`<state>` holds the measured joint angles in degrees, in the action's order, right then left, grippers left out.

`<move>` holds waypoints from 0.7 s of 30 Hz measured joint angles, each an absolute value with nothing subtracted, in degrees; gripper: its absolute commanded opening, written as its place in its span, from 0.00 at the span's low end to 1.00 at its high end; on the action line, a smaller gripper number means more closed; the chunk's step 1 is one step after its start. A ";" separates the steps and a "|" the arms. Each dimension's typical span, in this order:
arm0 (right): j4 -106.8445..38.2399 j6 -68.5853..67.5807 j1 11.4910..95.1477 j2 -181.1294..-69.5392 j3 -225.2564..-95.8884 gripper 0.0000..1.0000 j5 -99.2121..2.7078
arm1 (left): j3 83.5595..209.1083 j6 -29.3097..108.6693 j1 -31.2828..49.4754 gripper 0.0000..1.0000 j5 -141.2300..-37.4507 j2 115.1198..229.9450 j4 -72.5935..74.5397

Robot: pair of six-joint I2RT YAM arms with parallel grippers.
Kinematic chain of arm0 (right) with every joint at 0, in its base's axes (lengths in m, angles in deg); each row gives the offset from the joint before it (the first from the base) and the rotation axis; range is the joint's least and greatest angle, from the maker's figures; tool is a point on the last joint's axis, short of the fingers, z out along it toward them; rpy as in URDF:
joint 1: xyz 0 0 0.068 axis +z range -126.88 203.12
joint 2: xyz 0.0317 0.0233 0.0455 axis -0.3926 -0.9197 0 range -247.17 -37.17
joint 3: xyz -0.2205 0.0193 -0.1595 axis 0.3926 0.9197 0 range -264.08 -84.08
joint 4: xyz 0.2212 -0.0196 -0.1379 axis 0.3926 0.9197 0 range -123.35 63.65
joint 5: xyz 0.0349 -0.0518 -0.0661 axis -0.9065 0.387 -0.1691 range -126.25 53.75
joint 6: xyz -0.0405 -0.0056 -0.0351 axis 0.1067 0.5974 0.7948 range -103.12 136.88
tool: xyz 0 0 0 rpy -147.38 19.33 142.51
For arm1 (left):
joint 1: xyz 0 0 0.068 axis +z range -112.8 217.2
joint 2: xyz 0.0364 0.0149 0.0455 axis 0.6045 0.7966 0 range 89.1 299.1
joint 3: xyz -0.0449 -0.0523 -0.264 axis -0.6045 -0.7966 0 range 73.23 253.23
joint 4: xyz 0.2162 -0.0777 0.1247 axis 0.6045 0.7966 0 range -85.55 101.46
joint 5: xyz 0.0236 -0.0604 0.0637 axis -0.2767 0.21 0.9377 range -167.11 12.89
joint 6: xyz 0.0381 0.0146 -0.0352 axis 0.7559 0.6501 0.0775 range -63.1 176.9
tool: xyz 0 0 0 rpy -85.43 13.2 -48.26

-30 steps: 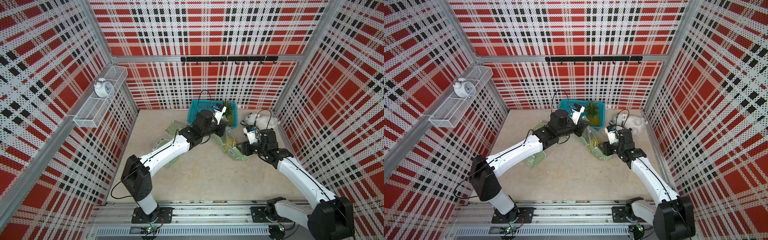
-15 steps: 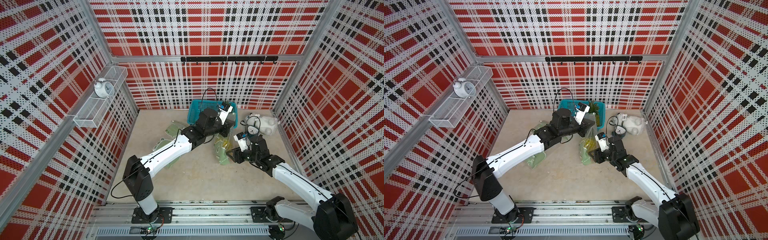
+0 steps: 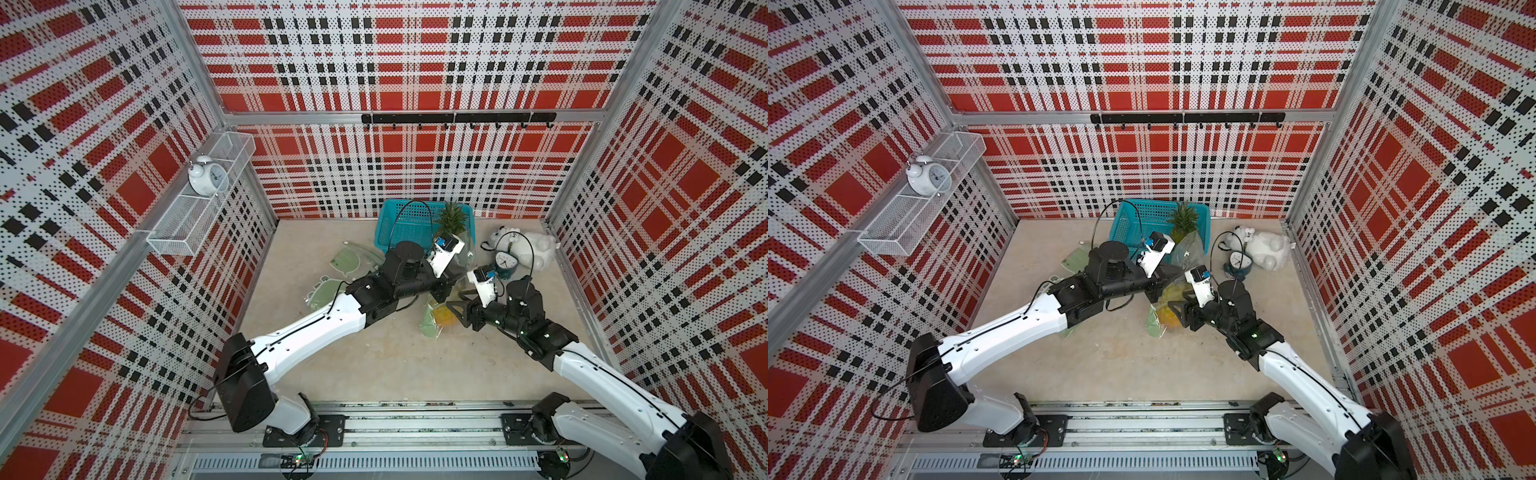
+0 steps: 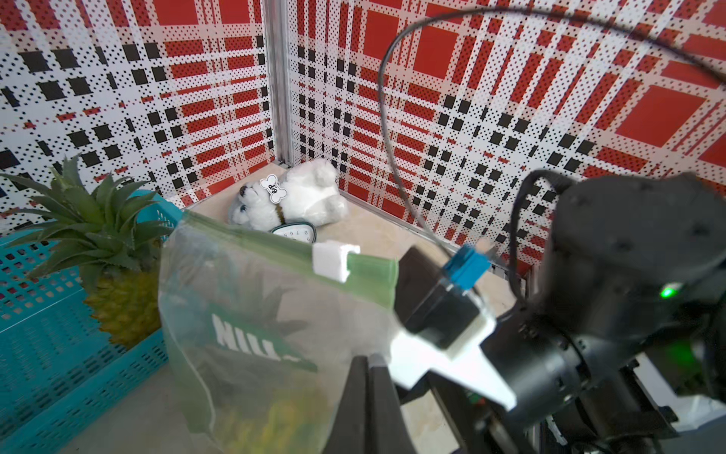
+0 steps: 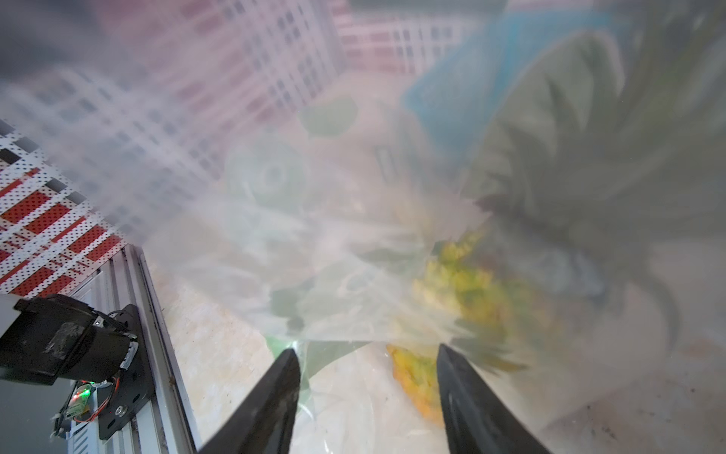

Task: Open the zip-top bag and take out the pineapple
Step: Adjust the zipper food storage bag at the center of the board.

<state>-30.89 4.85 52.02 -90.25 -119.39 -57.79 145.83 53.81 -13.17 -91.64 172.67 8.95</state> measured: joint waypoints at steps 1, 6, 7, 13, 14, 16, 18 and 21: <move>-30.28 5.81 52.02 -88.59 -119.63 0.62 -58.06 | 145.00 54.24 -13.24 0.00 -91.37 171.89 9.08; -25.30 10.99 52.02 -84.00 -122.74 0.62 -57.86 | 141.94 56.41 -13.33 0.00 -89.06 168.24 10.32; -23.85 12.08 52.02 -83.76 -123.96 0.61 -57.64 | 141.28 56.95 -13.33 0.00 -88.44 167.49 10.52; -17.23 20.78 52.02 -84.17 -131.94 0.60 -55.87 | 136.34 58.90 -13.33 0.00 -86.74 162.86 11.42; -16.14 22.47 52.02 -84.59 -133.49 0.60 -55.50 | 135.60 58.97 -13.35 0.00 -86.76 162.29 11.42; -13.89 26.01 52.00 -86.12 -137.27 0.60 -55.02 | 133.96 59.23 -13.37 0.00 -86.96 161.02 11.53; -11.96 28.89 52.00 -87.98 -140.90 0.60 -54.89 | 132.69 59.38 -13.39 0.00 -87.13 160.26 11.61; -8.80 34.03 51.98 -91.23 -146.41 0.60 -55.39 | 131.49 59.53 -13.41 0.00 -87.20 159.65 11.77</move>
